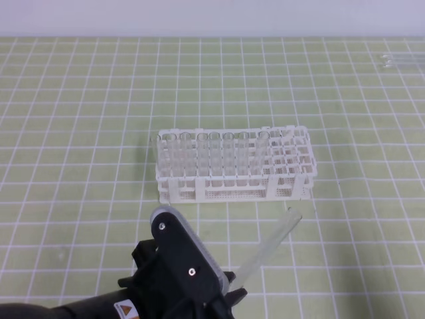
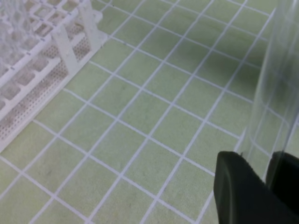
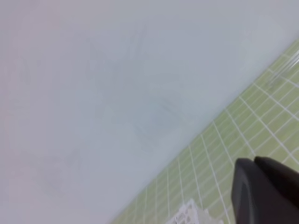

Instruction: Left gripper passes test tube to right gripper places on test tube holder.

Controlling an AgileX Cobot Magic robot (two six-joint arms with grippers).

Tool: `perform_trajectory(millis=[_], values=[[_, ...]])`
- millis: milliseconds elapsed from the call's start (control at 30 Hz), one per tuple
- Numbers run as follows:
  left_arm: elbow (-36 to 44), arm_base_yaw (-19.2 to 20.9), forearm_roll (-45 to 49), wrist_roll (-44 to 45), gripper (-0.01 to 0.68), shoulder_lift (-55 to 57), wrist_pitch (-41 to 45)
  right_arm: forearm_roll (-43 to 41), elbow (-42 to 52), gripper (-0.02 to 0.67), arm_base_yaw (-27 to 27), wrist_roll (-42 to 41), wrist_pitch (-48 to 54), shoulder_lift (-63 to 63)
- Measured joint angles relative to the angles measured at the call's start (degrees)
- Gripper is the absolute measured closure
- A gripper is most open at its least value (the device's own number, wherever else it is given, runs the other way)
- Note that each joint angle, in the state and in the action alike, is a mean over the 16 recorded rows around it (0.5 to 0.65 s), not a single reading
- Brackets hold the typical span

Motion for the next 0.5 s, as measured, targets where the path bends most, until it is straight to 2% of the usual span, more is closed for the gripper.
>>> perform_trajectory(millis=[267, 367, 500], values=[[0.0, 0.0, 0.9, -1.1, 0.641, 0.0, 0.0, 10.53, 0.0, 0.666, 0.0, -1.35, 5.67, 0.0], [0.01, 0.01, 1.27, -1.64, 0.641, -0.02, -0.02, 15.7, 0.0, 0.666, 0.0, -5.83, 9.99, 0.0], [0.02, 0.01, 1.77, -2.57, 0.646, -0.04, -0.14, 23.65, -0.29, 0.666, 0.0, -16.12, 16.74, 0.12]])
